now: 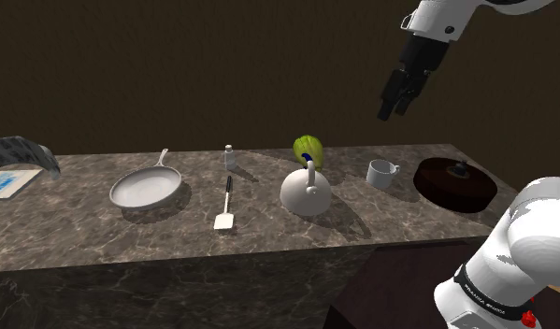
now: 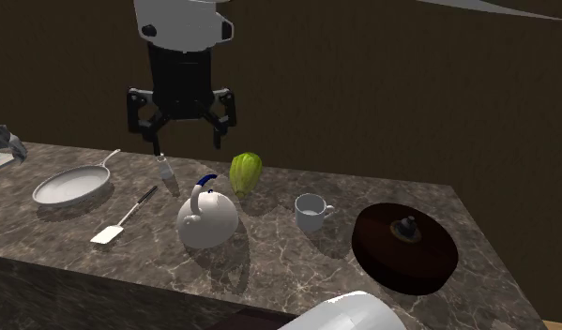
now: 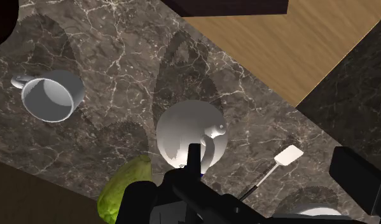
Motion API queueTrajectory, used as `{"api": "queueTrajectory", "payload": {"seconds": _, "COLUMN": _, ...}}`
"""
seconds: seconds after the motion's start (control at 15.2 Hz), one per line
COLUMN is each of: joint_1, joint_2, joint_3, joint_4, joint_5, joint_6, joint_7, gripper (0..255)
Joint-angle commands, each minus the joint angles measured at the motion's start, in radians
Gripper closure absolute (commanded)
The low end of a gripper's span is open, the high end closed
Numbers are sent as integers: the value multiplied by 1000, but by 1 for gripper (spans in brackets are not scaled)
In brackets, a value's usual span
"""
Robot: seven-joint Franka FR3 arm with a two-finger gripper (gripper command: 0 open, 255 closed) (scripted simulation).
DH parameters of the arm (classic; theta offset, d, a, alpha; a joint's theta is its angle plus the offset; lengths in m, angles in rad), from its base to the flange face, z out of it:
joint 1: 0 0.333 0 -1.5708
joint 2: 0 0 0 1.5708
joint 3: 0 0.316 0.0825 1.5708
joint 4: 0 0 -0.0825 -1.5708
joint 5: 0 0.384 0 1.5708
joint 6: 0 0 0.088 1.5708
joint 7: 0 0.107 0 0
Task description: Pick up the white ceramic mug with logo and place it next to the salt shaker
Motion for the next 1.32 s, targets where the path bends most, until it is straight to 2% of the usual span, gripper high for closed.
{"api": "queueTrajectory", "payload": {"seconds": 0.0, "joint_1": 0, "joint_2": 0, "joint_3": 0, "joint_4": 0, "joint_5": 0, "joint_6": 0, "joint_7": 0, "gripper": 0}}
{"api": "queueTrajectory", "payload": {"seconds": 0.66, "joint_1": -63, "joint_2": 97, "joint_3": -103, "joint_4": -193, "joint_5": -111, "joint_6": 265, "joint_7": -146, "gripper": 0}}
{"api": "queueTrajectory", "payload": {"seconds": 1.25, "joint_1": -121, "joint_2": 312, "joint_3": -213, "joint_4": -266, "joint_5": -200, "joint_6": 545, "joint_7": -271, "gripper": 0}}
